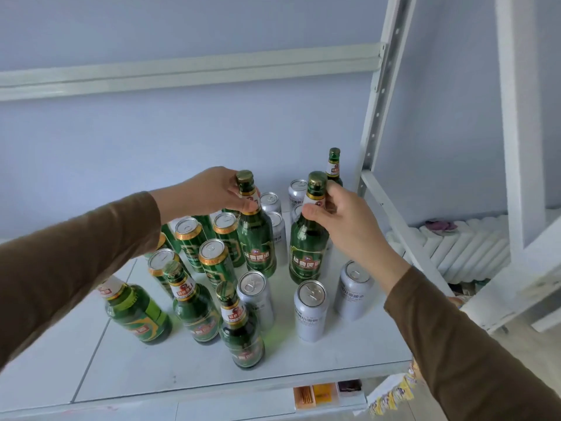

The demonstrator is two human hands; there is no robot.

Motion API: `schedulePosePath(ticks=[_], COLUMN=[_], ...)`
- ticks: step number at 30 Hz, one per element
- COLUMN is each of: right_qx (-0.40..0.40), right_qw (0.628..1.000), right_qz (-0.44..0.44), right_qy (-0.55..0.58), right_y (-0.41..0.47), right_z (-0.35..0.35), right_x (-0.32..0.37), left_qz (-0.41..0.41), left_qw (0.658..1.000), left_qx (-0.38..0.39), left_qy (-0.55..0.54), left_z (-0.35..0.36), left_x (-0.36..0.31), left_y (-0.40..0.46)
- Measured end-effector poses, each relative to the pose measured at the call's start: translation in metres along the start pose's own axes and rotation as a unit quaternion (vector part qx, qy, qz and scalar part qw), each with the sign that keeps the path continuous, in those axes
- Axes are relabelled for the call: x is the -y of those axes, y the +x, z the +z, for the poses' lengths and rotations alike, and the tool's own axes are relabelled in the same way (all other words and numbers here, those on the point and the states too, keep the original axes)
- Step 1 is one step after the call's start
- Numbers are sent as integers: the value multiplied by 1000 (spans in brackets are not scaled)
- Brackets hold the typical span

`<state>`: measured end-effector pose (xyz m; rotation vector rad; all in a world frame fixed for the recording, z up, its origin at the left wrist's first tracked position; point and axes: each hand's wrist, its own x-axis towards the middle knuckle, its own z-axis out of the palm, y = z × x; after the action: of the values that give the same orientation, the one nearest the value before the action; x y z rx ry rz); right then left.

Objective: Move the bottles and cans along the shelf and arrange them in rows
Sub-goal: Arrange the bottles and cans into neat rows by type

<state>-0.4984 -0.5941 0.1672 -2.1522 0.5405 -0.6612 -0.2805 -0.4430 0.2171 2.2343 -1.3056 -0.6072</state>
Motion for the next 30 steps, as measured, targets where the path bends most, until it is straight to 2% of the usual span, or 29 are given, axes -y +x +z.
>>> schedulePosePath(ticks=[4,9,15,19,23,30], right_qx=[-39,-100,-157,-165,-143,-99], right_qw=[999,993,981,976,978,984], right_qz=[-29,-59,-66,-41,2,69], right_qy=[-6,-19,-92,-138,-151,-129], right_y=[10,21,32,33,32,35], right_z=[-29,-73,-112,-112,-100,-73], right_x=[34,71,85,61,20,-49], left_qz=[32,90,153,164,142,111], left_qw=[999,991,978,977,982,993], left_qx=[-23,-76,-103,-89,-68,-30], left_qy=[-5,-69,-98,-100,-100,-27], left_z=[-36,-76,-94,-61,-5,82], left_x=[-33,-76,-126,-140,-137,-113], left_y=[-9,-5,30,73,124,195])
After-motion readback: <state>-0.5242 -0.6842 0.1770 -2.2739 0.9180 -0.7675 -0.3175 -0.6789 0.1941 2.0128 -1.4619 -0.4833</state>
